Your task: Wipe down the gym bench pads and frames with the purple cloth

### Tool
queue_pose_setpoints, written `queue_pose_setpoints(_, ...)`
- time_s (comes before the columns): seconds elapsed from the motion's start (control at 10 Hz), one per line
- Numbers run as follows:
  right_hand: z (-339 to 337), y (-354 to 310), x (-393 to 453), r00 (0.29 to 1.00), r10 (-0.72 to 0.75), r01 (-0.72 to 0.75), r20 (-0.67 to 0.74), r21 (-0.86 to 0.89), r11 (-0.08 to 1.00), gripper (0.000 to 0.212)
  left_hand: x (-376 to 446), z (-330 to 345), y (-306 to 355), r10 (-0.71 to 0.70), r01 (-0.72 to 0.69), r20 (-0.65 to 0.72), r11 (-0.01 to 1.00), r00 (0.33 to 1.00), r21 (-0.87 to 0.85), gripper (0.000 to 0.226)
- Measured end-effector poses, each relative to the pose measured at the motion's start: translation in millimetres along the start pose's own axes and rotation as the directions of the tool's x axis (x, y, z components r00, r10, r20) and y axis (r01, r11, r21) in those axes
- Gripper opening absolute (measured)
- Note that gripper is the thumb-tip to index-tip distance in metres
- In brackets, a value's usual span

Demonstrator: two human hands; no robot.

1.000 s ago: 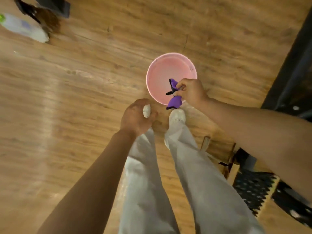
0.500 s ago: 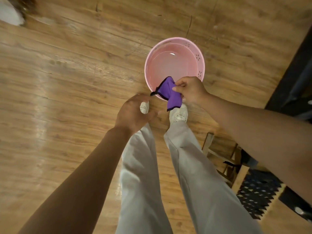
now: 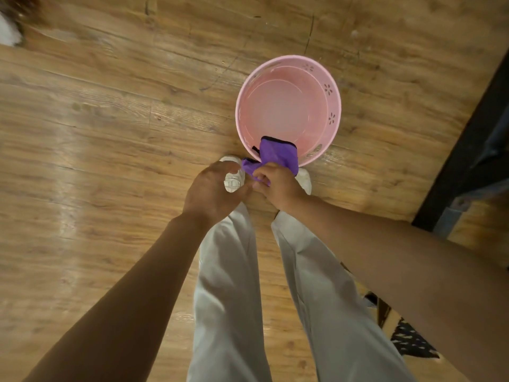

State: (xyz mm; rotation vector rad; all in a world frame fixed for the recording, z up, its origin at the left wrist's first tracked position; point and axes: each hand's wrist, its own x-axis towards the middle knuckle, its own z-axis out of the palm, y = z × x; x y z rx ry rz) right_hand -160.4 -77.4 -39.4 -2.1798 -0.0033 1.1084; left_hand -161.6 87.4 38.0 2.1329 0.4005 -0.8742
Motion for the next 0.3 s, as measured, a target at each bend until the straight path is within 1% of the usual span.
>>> queue_pose_setpoints(0.1, -3.2, 2.1, 1.6, 1.000, -0.019, 0.019, 0.010, -0.060, 0.998, 0.026, 4.9, -1.8, -7.6, -0.016, 0.016, 0.022, 1.000, 1.000, 0.017, 0.048)
queue_pose_setpoints(0.2, -10.7, 3.8, 1.7, 0.998, -0.061, 0.058, -0.026, -0.098, 0.993, 0.026, 10.0, -2.4, -12.5, -0.008, 0.007, 0.026, 0.999, 1.000, 0.035, 0.049)
queue_pose_setpoints(0.3, -18.6, 2.4, -1.6, 0.990, -0.102, 0.084, -0.094, -0.175, 0.981, 0.023, 12.4, -4.3, -11.9, -0.015, 0.015, 0.027, 0.999, 1.000, 0.031, 0.049)
